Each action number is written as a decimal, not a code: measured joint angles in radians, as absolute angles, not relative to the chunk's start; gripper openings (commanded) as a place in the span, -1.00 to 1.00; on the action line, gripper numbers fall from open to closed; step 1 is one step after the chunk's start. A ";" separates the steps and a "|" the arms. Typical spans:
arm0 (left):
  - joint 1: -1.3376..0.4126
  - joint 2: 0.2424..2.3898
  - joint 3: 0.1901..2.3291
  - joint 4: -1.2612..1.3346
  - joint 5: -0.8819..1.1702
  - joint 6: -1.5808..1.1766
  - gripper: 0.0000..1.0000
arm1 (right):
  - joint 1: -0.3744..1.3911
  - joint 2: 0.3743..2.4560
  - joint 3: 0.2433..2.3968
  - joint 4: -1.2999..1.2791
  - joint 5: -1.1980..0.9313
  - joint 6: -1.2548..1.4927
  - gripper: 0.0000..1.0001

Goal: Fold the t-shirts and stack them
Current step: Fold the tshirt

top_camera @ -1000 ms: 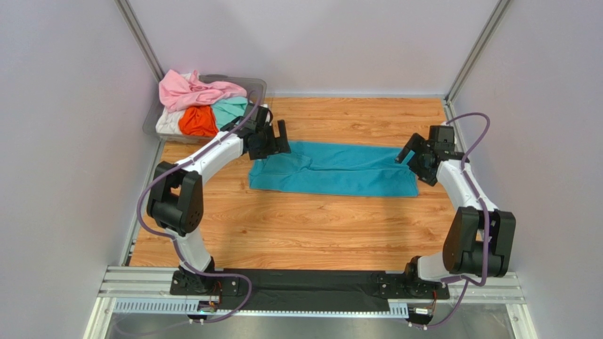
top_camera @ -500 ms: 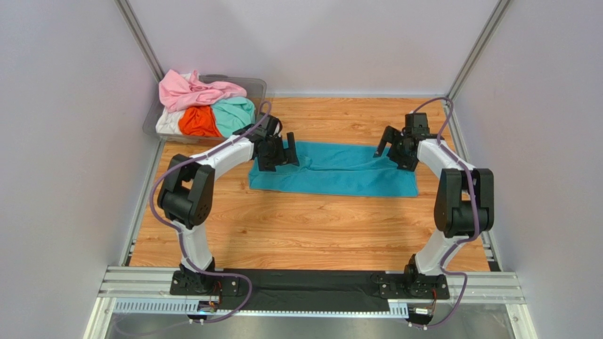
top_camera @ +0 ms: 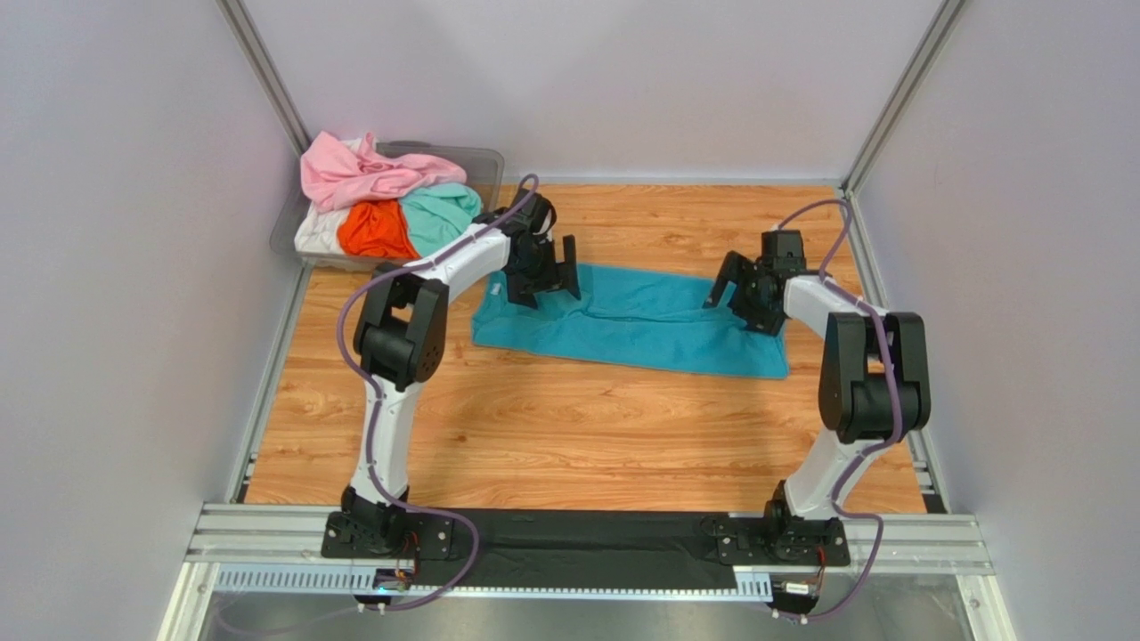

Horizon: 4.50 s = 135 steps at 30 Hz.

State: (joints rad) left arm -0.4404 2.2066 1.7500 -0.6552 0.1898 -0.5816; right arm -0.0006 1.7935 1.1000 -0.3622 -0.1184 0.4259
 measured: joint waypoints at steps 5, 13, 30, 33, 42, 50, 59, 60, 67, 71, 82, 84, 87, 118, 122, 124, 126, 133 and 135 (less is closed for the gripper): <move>-0.435 2.291 1.891 -0.713 0.235 -0.561 0.99 | 0.083 1.603 0.865 -0.313 -0.152 0.480 1.00; -0.438 2.360 1.999 -0.741 0.311 -0.562 1.00 | 0.543 1.351 0.627 -0.344 -0.257 0.624 1.00; -0.505 2.502 2.199 -0.679 0.414 -0.685 0.99 | 0.953 1.221 0.766 -0.707 -0.265 0.624 1.00; -0.505 2.525 2.211 -0.608 0.444 -0.751 1.00 | 0.891 1.145 0.777 -0.738 -0.211 0.628 1.00; -0.519 2.690 2.393 -0.348 0.489 -0.940 0.99 | 0.719 1.106 0.779 -0.775 -0.129 0.640 1.00; -0.524 2.563 2.279 -0.372 0.519 -0.890 0.99 | 0.702 1.110 0.829 -0.795 -0.052 0.635 1.00; -0.524 1.846 1.832 -0.435 0.477 -0.686 0.99 | 0.661 1.172 0.913 -0.788 0.039 0.628 1.00; -0.525 1.746 1.752 -0.437 0.459 -0.673 0.99 | 0.656 1.189 0.927 -0.783 0.046 0.628 1.00; -0.530 1.241 1.160 -0.456 0.336 -0.633 0.99 | 0.643 1.365 1.018 -0.739 0.093 0.612 1.00; -0.530 1.085 0.909 -0.533 0.269 -0.629 0.99 | 0.633 1.495 1.057 -0.712 0.105 0.604 1.00; -0.533 0.697 0.711 -0.623 -0.096 -0.667 0.99 | 0.626 1.796 1.194 -0.670 0.123 0.570 1.00; -0.533 0.700 0.711 -0.621 -0.130 -0.668 0.99 | 0.614 1.834 1.213 -0.664 0.120 0.570 1.00; -0.533 0.719 0.711 -0.617 -0.149 -0.667 1.00 | 0.585 1.868 1.235 -0.653 0.115 0.567 1.00; -0.682 0.987 0.631 -0.358 0.205 -0.672 0.99 | 0.490 1.514 1.193 -0.630 0.077 0.542 1.00; -0.764 1.080 0.628 -0.286 0.245 -0.696 0.99 | 0.479 1.309 1.010 -0.628 0.071 0.557 1.00; -0.808 1.147 0.628 -0.243 0.257 -0.709 0.96 | 0.472 1.230 0.905 -0.633 0.070 0.566 1.00; -0.852 1.222 0.630 -0.212 0.268 -0.717 0.90 | 0.464 1.150 0.804 -0.646 0.070 0.575 1.00; -0.933 1.446 0.679 -0.165 0.299 -0.737 0.66 | 0.446 0.856 0.603 -0.678 0.070 0.618 1.00; -0.945 1.482 0.695 -0.157 0.302 -0.739 0.58 | 0.442 0.820 0.580 -0.688 0.071 0.630 1.00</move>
State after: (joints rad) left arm -0.9455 1.4818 0.6952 -0.1566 0.3019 -0.7395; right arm 0.4423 0.8196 0.5804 -0.6884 0.0711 0.6300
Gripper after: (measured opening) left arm 0.821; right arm 0.998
